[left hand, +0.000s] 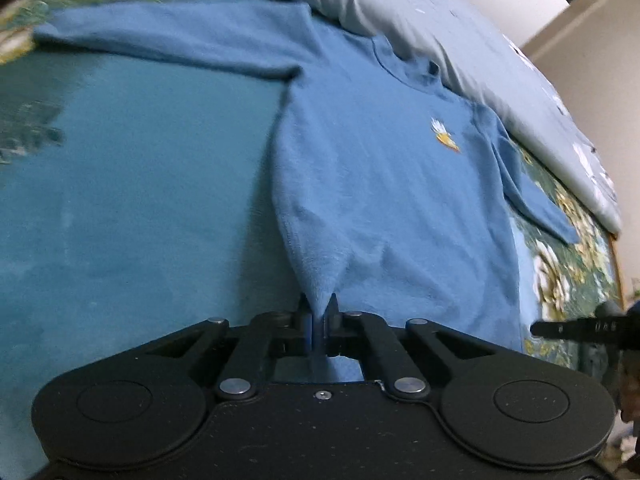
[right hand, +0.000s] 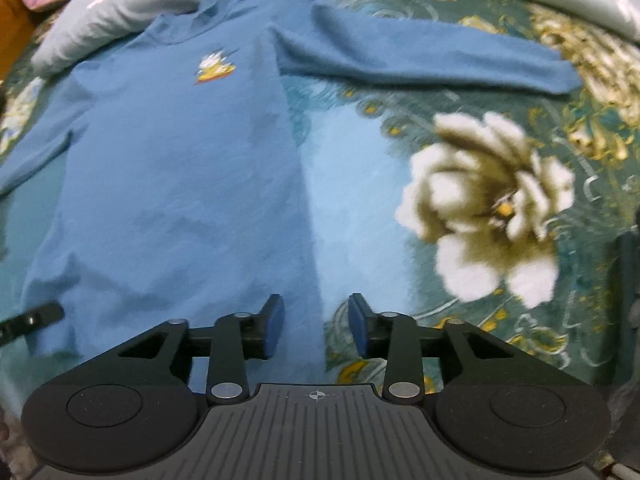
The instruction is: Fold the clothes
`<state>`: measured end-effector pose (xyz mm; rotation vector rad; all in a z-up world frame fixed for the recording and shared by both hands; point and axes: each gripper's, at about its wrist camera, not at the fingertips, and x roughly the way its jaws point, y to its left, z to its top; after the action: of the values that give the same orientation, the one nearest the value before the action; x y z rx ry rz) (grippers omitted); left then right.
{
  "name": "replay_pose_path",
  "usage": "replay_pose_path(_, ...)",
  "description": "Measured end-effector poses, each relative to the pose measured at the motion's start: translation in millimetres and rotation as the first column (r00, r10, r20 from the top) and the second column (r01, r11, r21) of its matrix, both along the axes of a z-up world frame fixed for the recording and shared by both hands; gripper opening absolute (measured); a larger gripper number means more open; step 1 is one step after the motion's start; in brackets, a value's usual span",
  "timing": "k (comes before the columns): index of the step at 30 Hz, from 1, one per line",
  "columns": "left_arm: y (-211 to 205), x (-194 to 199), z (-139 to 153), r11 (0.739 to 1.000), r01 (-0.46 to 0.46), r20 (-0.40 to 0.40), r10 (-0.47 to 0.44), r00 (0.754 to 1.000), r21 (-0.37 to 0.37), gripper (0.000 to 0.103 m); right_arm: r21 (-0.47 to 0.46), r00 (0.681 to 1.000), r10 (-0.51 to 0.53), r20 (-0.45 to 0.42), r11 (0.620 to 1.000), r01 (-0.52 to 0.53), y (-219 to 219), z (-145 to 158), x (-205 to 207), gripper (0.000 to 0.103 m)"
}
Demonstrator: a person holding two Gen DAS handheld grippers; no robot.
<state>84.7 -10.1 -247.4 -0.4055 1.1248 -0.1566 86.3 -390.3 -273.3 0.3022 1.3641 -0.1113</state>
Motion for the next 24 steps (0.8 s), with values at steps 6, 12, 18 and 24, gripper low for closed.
replay_pose_path(6, 3.7, -12.9, -2.0, 0.998, -0.038, -0.057, 0.040, 0.998, 0.043, 0.004, 0.060, 0.998, 0.024, -0.060, 0.998, -0.021, 1.3, -20.5, -9.8, 0.038)
replay_pose_path(12, 14.2, -19.0, -3.5, 0.996, -0.088, -0.093, 0.089, 0.992, 0.017, 0.027, 0.071, 0.996, 0.061, -0.058, 0.996, -0.056, 13.5, -29.6, -11.2, 0.006)
replay_pose_path(18, 15.5, -20.1, -3.9, 0.994, -0.110, -0.104, 0.110, 0.989, 0.007, 0.042, 0.018, 0.996, 0.066, -0.065, 0.998, -0.065, 5.3, -23.1, -13.2, 0.004)
replay_pose_path(24, 17.1, -17.9, -20.2, 0.990, -0.141, -0.133, 0.138, 0.981, -0.007, 0.045, 0.009, 0.994, 0.064, -0.084, 0.998, -0.063, 5.8, -29.9, -12.6, 0.004)
